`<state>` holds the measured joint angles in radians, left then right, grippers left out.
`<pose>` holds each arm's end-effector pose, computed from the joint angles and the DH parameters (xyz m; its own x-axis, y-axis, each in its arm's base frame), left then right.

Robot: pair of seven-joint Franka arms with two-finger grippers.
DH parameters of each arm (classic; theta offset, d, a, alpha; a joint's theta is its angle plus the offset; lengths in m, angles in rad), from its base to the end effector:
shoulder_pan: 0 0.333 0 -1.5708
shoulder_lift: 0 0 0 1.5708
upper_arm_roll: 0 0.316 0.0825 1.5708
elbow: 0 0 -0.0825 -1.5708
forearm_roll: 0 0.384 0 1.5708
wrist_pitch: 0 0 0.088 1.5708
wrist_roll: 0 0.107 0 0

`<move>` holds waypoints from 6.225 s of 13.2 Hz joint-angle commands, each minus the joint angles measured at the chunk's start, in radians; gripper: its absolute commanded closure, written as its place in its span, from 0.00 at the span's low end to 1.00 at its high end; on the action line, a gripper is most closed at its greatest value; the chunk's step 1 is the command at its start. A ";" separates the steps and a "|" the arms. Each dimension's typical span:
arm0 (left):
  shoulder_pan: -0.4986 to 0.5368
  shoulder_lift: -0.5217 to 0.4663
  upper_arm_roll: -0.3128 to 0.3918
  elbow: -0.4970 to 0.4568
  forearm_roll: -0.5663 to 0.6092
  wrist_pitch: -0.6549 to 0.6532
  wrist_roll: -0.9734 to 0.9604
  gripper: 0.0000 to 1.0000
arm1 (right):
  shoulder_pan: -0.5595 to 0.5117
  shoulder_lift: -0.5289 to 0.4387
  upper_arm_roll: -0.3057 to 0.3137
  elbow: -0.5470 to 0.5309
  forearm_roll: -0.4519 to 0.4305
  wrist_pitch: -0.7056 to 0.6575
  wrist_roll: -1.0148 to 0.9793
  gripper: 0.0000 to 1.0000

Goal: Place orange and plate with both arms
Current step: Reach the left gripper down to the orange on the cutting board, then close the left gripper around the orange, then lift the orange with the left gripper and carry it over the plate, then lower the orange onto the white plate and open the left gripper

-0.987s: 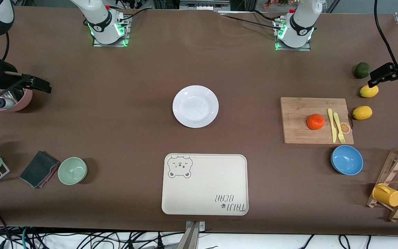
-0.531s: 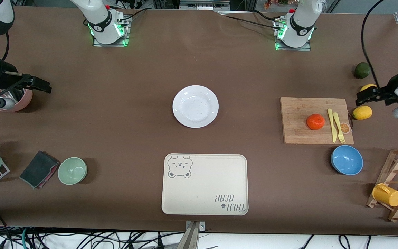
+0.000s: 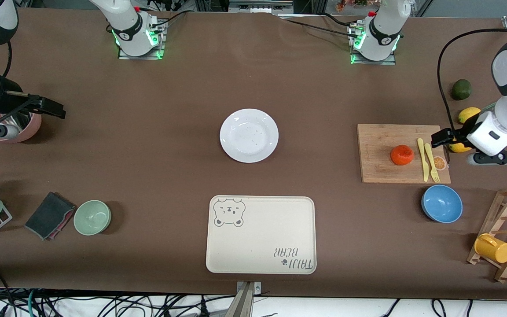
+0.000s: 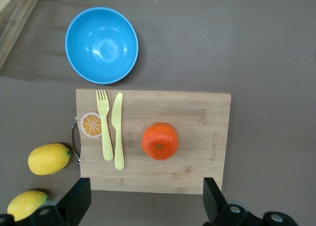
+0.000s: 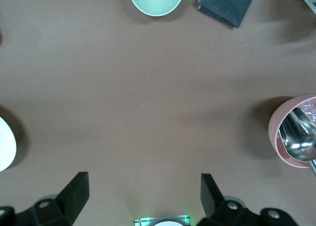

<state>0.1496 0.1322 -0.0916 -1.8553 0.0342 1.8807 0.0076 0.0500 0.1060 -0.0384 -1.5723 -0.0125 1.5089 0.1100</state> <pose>0.5828 0.0382 0.4399 0.9936 0.0391 -0.1062 0.0374 -0.9991 -0.0184 0.5748 0.0063 0.5591 0.9811 -0.0996 -0.1657 -0.0951 -0.9949 0.0349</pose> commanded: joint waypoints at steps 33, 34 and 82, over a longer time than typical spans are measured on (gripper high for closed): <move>0.005 0.280 0.016 -0.268 0.001 0.452 0.015 0.35 | -0.009 -0.009 0.009 -0.003 0.002 -0.007 -0.007 0.00; 0.005 0.282 0.015 -0.268 0.001 0.454 0.015 0.49 | -0.009 -0.008 0.009 -0.003 0.002 -0.007 -0.009 0.00; -0.963 0.595 0.056 0.176 -0.251 0.614 -0.761 0.00 | -0.009 -0.008 0.009 -0.003 0.002 -0.029 -0.009 0.00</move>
<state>-0.8056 0.6988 -0.0561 -1.7017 -0.2135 2.4919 -0.7698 0.0503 0.1074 -0.0374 -1.5723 -0.0125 1.4898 0.1090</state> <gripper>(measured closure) 0.220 0.000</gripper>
